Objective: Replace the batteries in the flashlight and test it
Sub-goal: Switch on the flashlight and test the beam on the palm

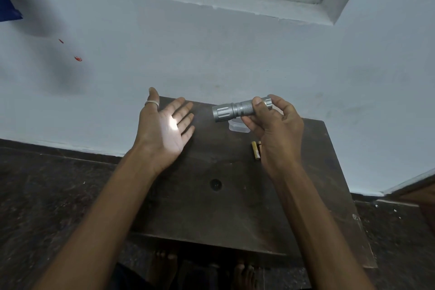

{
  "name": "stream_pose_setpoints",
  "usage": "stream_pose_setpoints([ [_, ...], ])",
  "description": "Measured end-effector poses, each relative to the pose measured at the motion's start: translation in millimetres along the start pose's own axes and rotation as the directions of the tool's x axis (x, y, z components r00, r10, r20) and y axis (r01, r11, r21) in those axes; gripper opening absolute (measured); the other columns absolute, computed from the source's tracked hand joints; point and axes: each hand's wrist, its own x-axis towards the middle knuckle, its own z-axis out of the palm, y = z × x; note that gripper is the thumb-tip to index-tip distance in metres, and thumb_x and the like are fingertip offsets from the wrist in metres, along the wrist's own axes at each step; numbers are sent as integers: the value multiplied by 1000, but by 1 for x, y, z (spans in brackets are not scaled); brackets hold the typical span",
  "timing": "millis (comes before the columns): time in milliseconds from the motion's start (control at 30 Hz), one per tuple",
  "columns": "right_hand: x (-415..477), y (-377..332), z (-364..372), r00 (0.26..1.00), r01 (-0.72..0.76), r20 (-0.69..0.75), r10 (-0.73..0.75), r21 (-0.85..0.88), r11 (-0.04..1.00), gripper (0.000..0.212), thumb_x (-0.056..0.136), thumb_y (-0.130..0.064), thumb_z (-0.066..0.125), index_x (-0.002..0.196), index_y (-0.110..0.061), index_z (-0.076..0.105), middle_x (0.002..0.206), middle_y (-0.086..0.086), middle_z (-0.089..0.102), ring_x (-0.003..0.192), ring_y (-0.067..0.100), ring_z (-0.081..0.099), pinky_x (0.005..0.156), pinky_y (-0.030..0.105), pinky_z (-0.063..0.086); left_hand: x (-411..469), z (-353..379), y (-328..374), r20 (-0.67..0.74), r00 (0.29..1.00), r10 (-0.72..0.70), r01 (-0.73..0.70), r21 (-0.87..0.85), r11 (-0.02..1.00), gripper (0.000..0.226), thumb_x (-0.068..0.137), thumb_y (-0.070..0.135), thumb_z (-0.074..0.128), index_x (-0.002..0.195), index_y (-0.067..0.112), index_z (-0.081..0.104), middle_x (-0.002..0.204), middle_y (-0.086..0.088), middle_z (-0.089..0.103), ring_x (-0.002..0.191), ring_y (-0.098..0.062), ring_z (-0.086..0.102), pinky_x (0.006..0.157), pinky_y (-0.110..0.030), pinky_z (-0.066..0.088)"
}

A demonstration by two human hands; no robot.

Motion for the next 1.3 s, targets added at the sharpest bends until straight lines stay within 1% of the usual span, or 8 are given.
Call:
stream_pose_setpoints([
  [200, 1, 3, 0, 991, 107, -73, -116, -113, 988, 33, 81, -9, 83, 105, -7, 60, 92, 9, 68, 84, 20, 72, 79, 33, 60, -1, -1, -3, -7, 1000, 16, -15, 53, 998, 81, 94, 73, 23, 149, 16, 40, 153, -4, 45, 143, -20, 37, 120, -41, 24],
  [333, 0, 3, 0, 975, 193, -53, -216, -283, 939, 34, 75, -15, 87, 99, -11, 63, 97, 9, 73, 79, 9, 70, 68, 20, 55, -2, -1, -4, -7, 1000, 23, -23, 48, 999, 81, 94, 72, 23, 150, 15, 39, 153, -5, 45, 142, -21, 38, 120, -42, 23],
  [467, -3, 2, 2, 960, 266, 3, -282, -343, 901, 33, 75, -11, 87, 97, -11, 62, 90, -7, 71, 68, -6, 65, 60, 10, 49, -1, -1, -3, -12, 1000, 25, -24, 44, 999, 81, 94, 72, 23, 150, 15, 39, 153, -5, 44, 143, -21, 37, 121, -43, 23],
  [600, -5, 0, 3, 952, 297, 44, -302, -367, 882, 33, 75, -6, 86, 99, -7, 62, 84, -14, 71, 66, -6, 67, 59, 11, 49, -1, -2, -3, -8, 1000, 25, -24, 38, 999, 82, 94, 73, 23, 150, 15, 38, 154, -5, 44, 144, -21, 37, 121, -42, 23],
  [733, -7, -4, 5, 935, 344, 69, -348, -417, 841, 33, 76, -6, 85, 102, -7, 64, 90, -9, 68, 75, -10, 69, 64, 7, 51, -1, -3, -2, -12, 1000, 20, -19, 25, 999, 84, 92, 75, 27, 150, 15, 39, 152, -5, 46, 143, -21, 37, 120, -41, 24],
  [867, -8, -6, 7, 944, 324, 104, -312, -456, 829, 37, 76, -12, 87, 107, -16, 66, 90, -10, 73, 79, 2, 74, 68, 13, 55, 0, -3, -3, -8, 1000, 19, -19, 20, 1000, 86, 91, 75, 29, 151, 14, 37, 153, -6, 45, 144, -22, 36, 121, -42, 22],
  [1000, -9, -5, 10, 946, 320, 113, -304, -481, 816, 40, 76, -16, 87, 106, -25, 62, 89, -11, 73, 77, 0, 73, 64, 11, 53, 0, -1, -3, -4, 1000, 4, -4, 43, 999, 87, 90, 77, 29, 150, 14, 37, 153, -6, 45, 145, -21, 34, 121, -42, 21],
  [1300, -4, -10, 5, 939, 320, 47, -342, -491, 811, 37, 79, -22, 84, 108, -26, 61, 93, -9, 73, 78, 1, 72, 65, 12, 52, 0, -1, -3, 2, 1000, -7, 7, 98, 995, 90, 88, 79, 28, 150, 15, 37, 155, -5, 42, 147, -20, 31, 122, -41, 20],
])
